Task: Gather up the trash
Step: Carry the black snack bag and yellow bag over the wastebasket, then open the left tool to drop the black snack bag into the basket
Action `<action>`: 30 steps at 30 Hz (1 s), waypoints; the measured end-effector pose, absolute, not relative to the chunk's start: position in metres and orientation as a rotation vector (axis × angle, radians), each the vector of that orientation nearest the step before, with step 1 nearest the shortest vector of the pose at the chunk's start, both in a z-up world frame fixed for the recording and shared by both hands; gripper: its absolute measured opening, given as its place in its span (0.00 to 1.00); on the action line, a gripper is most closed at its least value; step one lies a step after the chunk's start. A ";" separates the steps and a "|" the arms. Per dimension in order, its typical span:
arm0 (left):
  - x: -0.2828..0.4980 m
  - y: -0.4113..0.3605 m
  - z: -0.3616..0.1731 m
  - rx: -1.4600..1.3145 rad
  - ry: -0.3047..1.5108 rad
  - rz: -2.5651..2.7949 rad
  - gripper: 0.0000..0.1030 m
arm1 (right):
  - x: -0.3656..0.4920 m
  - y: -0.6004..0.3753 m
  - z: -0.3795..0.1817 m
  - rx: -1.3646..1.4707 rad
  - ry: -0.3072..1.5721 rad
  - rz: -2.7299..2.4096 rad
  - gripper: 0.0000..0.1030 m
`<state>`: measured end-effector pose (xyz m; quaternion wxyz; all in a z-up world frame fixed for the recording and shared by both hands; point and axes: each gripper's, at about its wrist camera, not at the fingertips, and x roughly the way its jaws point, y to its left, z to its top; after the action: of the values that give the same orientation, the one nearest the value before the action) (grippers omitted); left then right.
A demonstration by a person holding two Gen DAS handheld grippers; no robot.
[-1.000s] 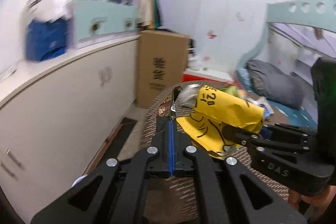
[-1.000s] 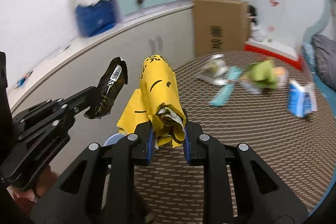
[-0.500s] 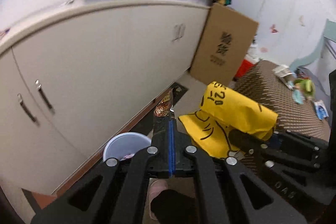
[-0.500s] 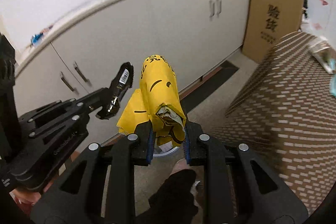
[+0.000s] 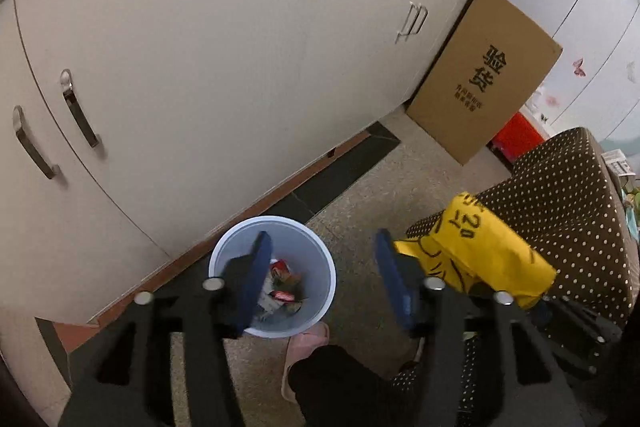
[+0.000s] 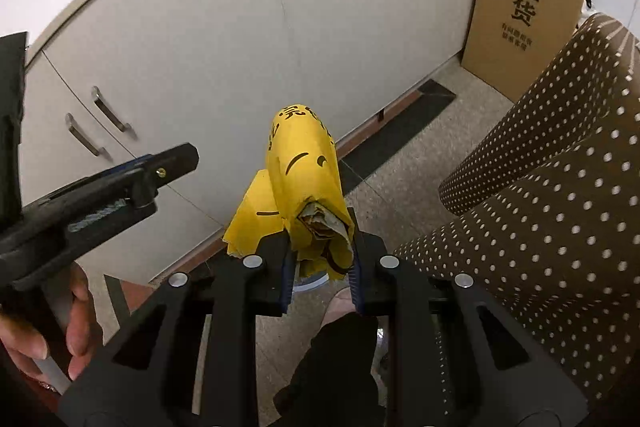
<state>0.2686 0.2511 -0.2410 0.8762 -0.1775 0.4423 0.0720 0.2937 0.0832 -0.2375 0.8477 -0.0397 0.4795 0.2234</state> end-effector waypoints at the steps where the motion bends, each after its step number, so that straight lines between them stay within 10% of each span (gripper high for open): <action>1: 0.267 0.251 -0.243 -0.360 0.927 0.146 0.54 | 0.295 0.084 -0.240 -0.083 1.018 0.472 0.21; 21: 0.254 0.261 -0.244 -0.350 0.923 0.240 0.68 | 0.294 0.103 -0.246 -0.072 1.026 0.499 0.22; 30: 0.249 0.292 -0.241 -0.344 0.896 0.431 0.69 | 0.313 0.136 -0.245 -0.098 1.000 0.542 0.57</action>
<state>0.2486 0.2925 -0.2407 0.8648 -0.1642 0.4276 0.2057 0.3131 0.1359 -0.2452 0.8416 -0.0464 0.4731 0.2564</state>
